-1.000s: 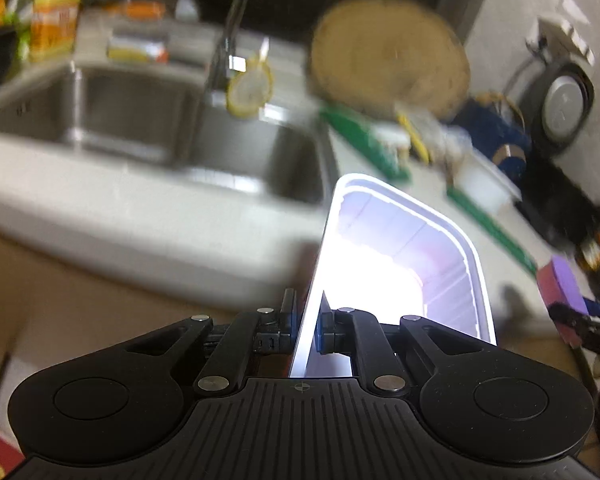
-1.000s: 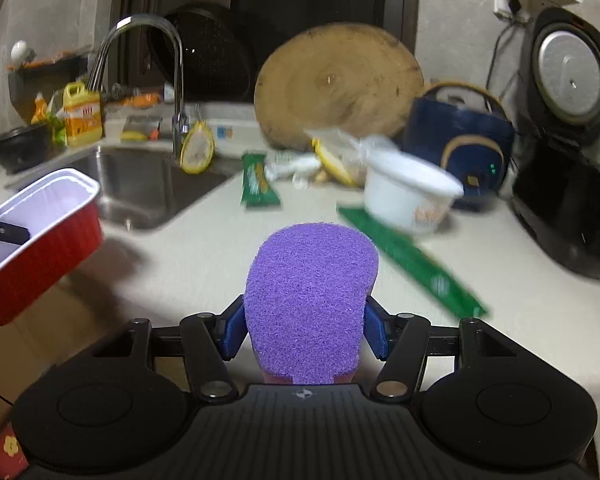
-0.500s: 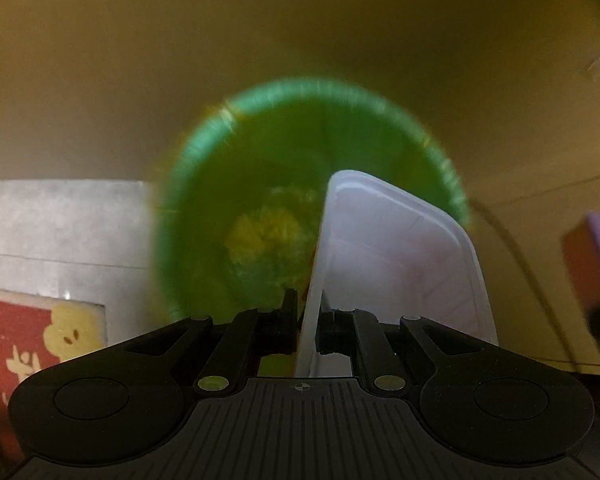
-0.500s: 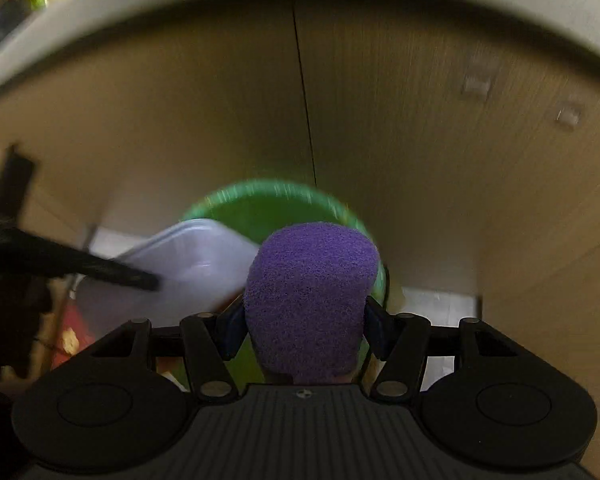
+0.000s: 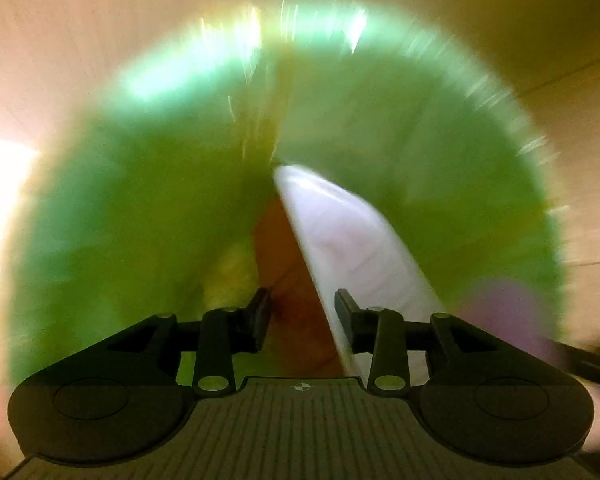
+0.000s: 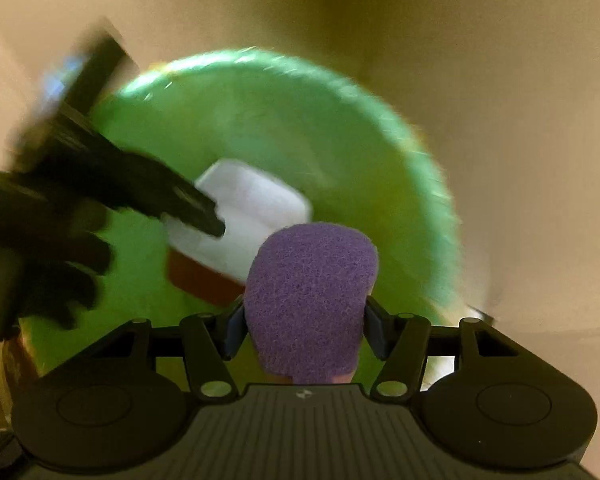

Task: Collect trash
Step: 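Open the right gripper to drop the sponge while the left tool lowers the tray into the bin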

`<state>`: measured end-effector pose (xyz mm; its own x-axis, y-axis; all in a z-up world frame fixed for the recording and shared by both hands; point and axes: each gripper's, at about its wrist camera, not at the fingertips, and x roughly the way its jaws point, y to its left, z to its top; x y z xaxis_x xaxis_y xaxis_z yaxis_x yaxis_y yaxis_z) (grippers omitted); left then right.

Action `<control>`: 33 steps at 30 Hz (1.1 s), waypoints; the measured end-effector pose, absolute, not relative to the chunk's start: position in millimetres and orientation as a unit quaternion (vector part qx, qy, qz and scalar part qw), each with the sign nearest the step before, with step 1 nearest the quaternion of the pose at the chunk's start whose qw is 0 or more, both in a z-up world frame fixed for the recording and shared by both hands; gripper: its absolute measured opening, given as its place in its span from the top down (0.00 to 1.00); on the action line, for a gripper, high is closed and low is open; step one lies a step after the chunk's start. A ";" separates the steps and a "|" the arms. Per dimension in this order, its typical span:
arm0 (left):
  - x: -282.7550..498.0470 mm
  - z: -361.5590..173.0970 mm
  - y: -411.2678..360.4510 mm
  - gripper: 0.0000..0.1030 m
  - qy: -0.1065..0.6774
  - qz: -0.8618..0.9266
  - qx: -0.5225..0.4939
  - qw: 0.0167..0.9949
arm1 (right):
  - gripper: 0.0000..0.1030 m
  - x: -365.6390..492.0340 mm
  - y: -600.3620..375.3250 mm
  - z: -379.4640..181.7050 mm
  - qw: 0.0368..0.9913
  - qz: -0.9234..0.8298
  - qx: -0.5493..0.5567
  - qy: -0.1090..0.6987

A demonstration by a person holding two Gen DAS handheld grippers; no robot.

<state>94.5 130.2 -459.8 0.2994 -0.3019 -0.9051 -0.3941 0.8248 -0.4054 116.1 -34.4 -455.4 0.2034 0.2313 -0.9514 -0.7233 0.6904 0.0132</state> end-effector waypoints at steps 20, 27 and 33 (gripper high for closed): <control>-15.3 -378.7 191.7 0.69 0.500 0.109 -0.344 0.787 | 0.45 169.5 40.6 -591.3 0.661 0.298 -0.158 0.670; -14.3 -385.3 184.4 0.69 0.487 0.108 -0.365 0.786 | 0.42 171.5 -5.3 -551.6 0.626 0.292 -0.074 0.720; -14.1 -385.6 180.6 0.69 0.489 0.097 -0.357 0.790 | 0.51 175.9 30.1 -586.9 0.591 0.308 -0.027 0.745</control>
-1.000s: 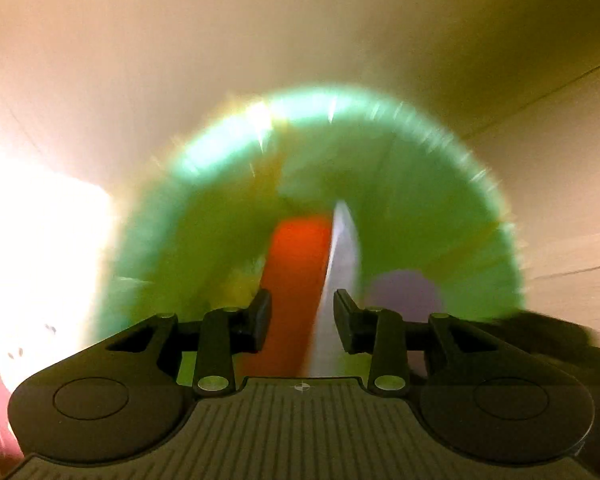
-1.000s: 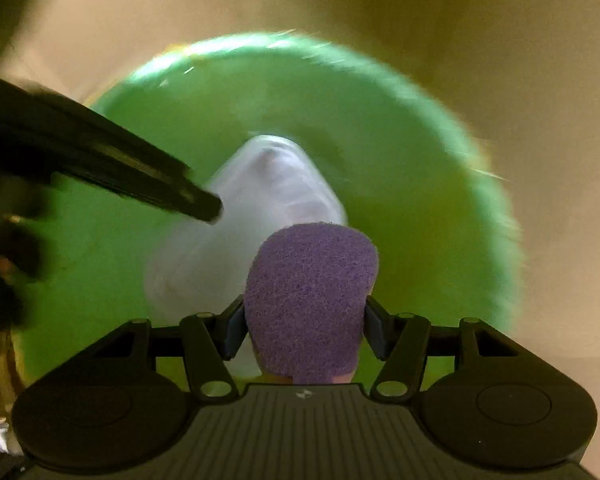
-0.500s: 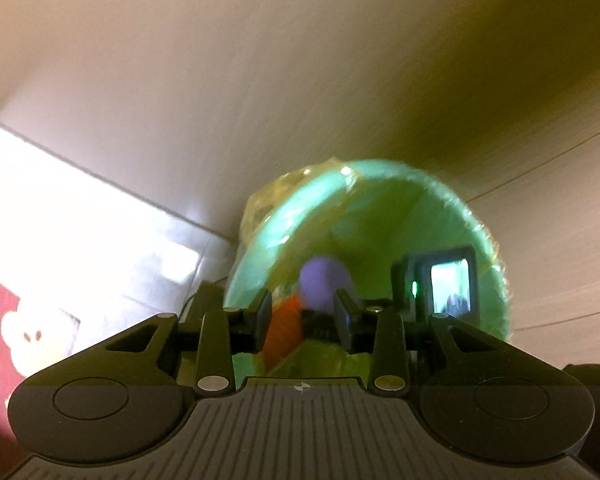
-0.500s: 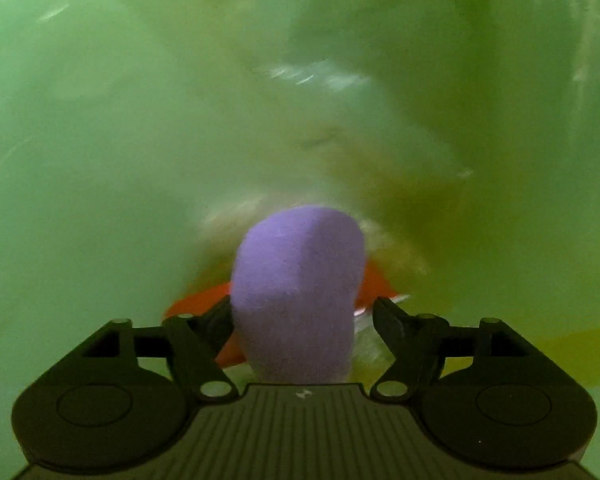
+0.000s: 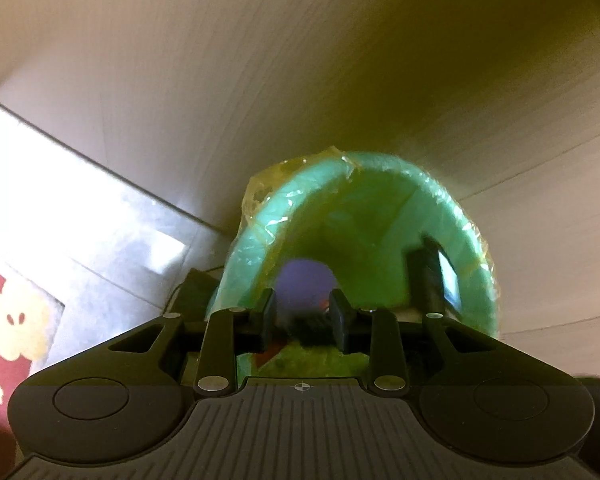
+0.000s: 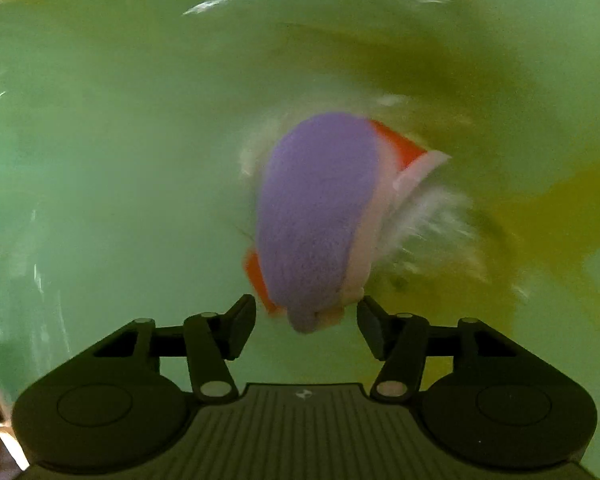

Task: Collect trash
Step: 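Open the right gripper to drop the sponge while the left tool lowers the tray into the bin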

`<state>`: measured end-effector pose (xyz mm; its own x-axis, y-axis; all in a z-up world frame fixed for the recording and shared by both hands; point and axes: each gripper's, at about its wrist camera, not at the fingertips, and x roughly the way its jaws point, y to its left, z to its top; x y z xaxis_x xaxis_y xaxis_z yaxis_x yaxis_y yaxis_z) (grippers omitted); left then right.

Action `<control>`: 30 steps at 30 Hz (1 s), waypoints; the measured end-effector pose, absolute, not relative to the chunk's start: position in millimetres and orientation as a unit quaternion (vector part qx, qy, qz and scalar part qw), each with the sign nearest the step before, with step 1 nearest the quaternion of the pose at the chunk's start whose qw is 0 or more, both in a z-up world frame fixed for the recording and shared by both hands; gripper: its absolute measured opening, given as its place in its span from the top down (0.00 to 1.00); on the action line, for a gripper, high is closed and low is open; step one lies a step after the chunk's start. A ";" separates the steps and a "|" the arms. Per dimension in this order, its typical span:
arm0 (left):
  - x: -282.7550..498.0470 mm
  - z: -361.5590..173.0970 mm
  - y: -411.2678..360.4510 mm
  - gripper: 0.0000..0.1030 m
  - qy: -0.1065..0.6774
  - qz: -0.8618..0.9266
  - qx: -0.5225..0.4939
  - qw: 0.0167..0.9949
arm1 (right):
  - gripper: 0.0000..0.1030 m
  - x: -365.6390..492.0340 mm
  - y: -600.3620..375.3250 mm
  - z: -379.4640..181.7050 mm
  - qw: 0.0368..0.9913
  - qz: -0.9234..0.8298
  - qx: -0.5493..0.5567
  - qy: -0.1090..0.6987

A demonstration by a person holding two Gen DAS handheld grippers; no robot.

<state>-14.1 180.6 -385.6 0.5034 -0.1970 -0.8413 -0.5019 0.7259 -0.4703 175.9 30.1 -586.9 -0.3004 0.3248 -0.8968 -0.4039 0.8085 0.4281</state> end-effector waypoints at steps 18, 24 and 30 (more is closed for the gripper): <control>-17.8 -390.4 182.9 0.75 0.479 0.106 -0.380 0.784 | 0.78 185.4 27.9 -531.4 0.661 0.323 -0.066 0.674; -19.9 -385.9 183.9 0.75 0.477 0.110 -0.384 0.783 | 0.29 201.3 22.1 -505.6 0.709 0.308 -0.090 0.628; -21.1 -393.0 179.4 0.75 0.490 0.112 -0.380 0.776 | 0.60 202.8 67.0 -536.1 0.699 0.323 -0.174 0.614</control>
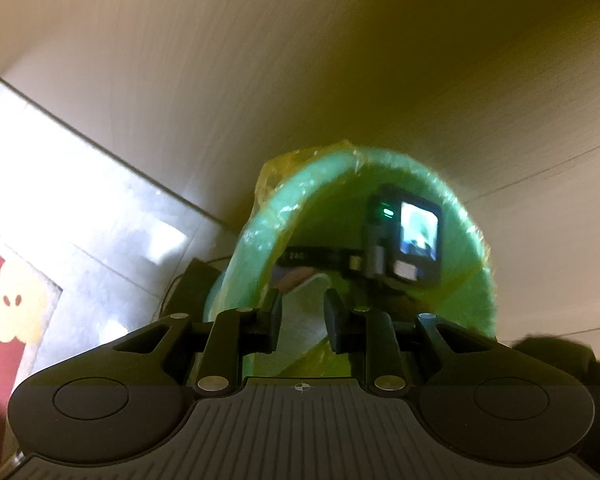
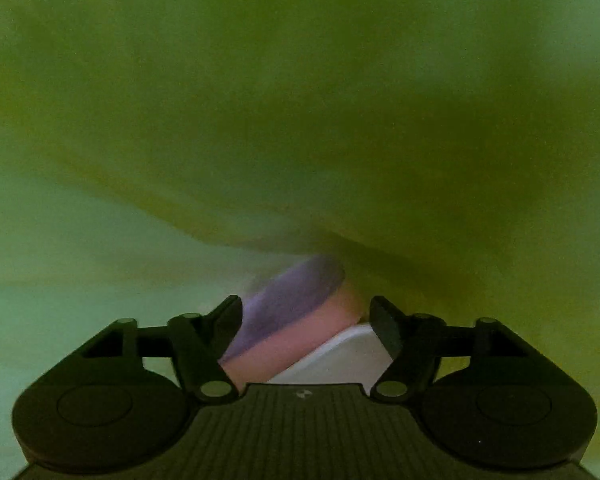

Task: Collect trash
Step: 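Open the right gripper to drop the sponge while the left tool lowers the tray into the bin, then release the red tray into the bin and raise both tools to the counter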

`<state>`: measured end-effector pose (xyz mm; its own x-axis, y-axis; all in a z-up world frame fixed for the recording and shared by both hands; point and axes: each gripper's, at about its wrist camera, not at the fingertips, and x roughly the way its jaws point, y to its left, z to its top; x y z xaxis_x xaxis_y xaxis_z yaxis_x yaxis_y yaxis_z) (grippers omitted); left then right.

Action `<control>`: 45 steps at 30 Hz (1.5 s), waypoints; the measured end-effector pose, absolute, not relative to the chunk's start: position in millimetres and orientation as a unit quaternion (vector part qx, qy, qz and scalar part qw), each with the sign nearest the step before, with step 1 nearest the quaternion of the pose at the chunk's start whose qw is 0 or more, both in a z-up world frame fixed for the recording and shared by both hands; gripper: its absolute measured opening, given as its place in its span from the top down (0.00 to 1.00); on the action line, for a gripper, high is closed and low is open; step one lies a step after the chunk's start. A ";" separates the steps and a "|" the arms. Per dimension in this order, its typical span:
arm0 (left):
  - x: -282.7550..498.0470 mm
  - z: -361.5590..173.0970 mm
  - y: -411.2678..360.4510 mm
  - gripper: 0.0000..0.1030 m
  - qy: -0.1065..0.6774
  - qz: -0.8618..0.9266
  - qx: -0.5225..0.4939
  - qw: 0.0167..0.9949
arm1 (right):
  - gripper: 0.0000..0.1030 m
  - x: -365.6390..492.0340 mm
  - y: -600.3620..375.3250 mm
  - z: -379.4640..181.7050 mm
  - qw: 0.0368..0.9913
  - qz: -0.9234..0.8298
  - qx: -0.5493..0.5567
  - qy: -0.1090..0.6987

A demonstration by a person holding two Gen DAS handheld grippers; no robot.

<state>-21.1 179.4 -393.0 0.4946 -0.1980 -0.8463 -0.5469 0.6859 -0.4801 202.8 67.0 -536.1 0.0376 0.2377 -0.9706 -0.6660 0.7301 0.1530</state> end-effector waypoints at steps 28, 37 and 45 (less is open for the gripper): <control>-11.8 -252.2 185.1 0.75 0.441 0.141 -0.301 0.834 | 0.70 170.6 -116.5 -203.3 0.762 0.343 -0.157 0.526; 1.4 -123.9 194.7 0.75 0.309 0.073 -0.206 0.926 | 0.65 136.8 -193.9 -83.6 0.927 0.145 -0.259 0.229; 64.1 -64.1 167.1 0.75 0.281 -0.014 -0.187 0.941 | 0.61 162.4 -204.5 -50.4 0.964 0.091 -0.181 0.175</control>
<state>64.1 167.1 -64.1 0.8419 -0.1313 -0.5234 -0.0787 0.9297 -0.3598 162.4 -204.5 -50.4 0.9222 0.1130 -0.3697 -0.2394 0.9178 -0.3167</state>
